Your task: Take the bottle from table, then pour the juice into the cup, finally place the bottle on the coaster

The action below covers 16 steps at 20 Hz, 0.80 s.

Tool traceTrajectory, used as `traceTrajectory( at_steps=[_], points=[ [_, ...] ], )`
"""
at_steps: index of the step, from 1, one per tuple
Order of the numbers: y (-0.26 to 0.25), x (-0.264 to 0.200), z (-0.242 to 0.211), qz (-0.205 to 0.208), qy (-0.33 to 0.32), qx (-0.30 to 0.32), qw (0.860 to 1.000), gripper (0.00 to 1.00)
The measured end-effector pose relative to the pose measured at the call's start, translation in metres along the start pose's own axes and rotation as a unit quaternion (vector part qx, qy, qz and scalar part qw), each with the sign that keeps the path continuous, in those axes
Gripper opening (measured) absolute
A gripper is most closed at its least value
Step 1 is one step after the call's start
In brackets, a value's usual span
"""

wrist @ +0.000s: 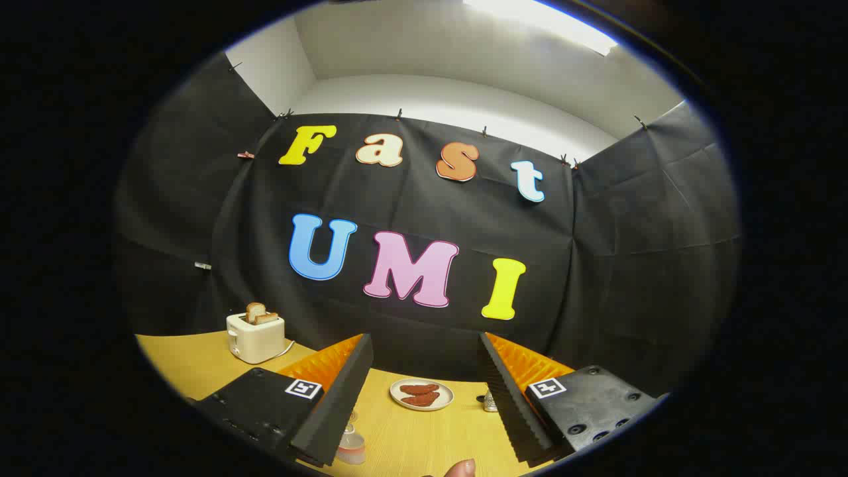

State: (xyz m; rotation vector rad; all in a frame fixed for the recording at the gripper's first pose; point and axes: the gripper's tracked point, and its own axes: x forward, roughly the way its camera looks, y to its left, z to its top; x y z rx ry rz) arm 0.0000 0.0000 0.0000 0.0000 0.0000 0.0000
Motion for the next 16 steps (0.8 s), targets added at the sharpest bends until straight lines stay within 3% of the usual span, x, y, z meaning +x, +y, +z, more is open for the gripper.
traceTrajectory(
  at_steps=[16],
  points=[
    [0.014,-0.009,0.002,0.023,-0.005,0.003,1.000,0.97]
  ],
)
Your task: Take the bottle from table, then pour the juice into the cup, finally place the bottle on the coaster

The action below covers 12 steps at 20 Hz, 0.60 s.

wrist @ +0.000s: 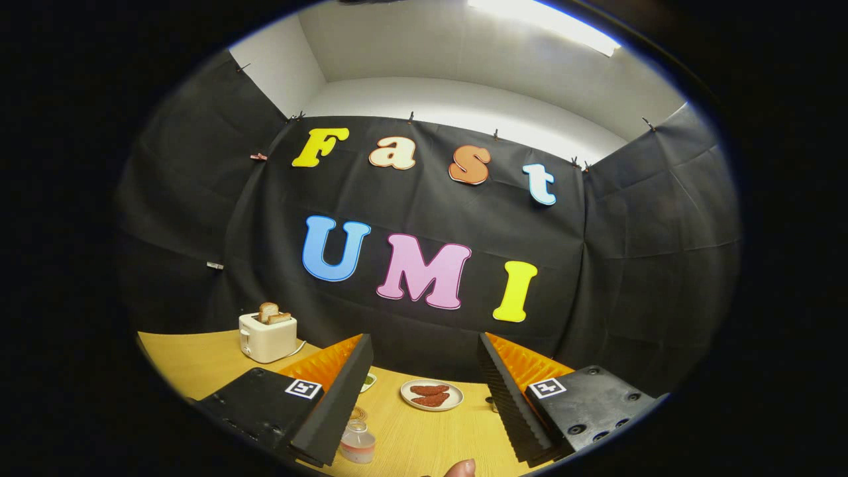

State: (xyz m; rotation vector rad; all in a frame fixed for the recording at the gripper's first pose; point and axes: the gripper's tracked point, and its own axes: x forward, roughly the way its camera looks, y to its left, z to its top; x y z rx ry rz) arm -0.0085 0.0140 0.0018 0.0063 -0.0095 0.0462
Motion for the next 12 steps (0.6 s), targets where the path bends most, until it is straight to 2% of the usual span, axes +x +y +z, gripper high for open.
traceTrajectory(
  at_steps=[6,12],
  points=[
    [0.011,-0.005,-0.007,0.017,-0.003,0.018,1.000,0.97],
    [0.036,-0.015,-0.046,0.041,0.009,0.034,0.999,0.97]
  ],
)
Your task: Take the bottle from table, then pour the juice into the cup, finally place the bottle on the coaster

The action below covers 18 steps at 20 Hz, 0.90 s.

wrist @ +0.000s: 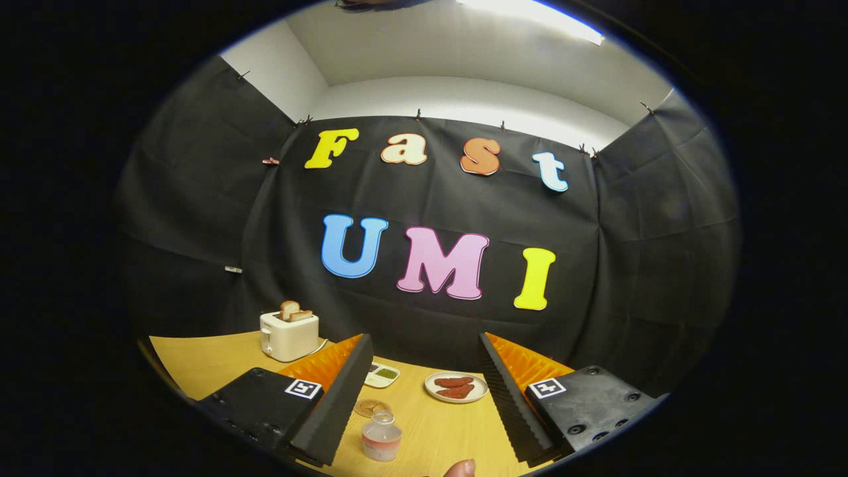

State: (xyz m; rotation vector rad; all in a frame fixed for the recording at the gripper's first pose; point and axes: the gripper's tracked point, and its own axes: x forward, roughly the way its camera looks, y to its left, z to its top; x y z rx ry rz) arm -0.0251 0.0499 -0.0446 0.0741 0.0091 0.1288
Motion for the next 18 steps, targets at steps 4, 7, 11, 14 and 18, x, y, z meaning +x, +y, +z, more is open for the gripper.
traceTrajectory(
  at_steps=[4,7,11,14,18],
  points=[
    [0.023,0.001,-0.050,0.014,0.025,0.022,0.999,0.97],
    [0.036,0.004,-0.088,0.017,0.038,0.032,0.999,0.97],
    [0.042,0.012,-0.133,0.008,0.050,0.039,0.998,0.97],
    [0.042,0.017,-0.163,0.003,0.055,0.040,0.998,0.97],
    [0.043,0.019,-0.202,-0.001,0.072,0.045,0.996,0.97]
  ],
)
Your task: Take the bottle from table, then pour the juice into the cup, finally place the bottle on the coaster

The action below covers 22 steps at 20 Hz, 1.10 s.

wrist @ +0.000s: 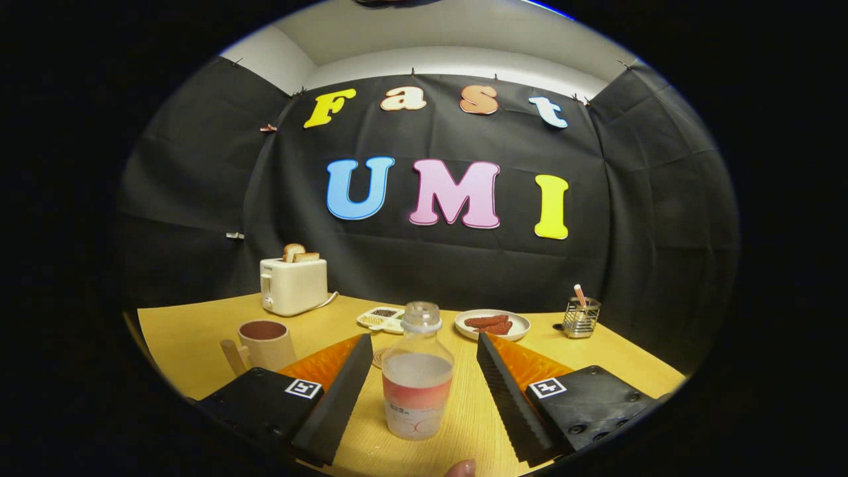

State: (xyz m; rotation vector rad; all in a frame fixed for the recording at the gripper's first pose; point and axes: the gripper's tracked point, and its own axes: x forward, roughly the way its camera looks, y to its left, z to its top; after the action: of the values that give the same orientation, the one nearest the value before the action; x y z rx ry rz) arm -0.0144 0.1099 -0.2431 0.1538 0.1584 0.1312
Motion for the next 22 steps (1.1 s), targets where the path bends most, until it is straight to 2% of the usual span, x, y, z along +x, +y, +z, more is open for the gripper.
traceTrajectory(
  at_steps=[4,11,14,18,20,22],
  points=[
    [0.007,0.006,-0.027,0.001,0.017,0.017,1.000,0.97],
    [0.000,0.021,-0.042,-0.030,0.020,0.032,0.999,0.97],
    [-0.002,0.027,-0.046,-0.040,0.025,0.034,0.998,0.78],
    [-0.018,0.029,-0.044,-0.086,0.053,0.013,0.995,0.73],
    [-0.024,0.028,-0.036,-0.107,0.074,-0.017,0.991,0.71],
    [-0.024,0.028,-0.021,-0.110,0.092,-0.051,0.988,0.71]
  ],
)
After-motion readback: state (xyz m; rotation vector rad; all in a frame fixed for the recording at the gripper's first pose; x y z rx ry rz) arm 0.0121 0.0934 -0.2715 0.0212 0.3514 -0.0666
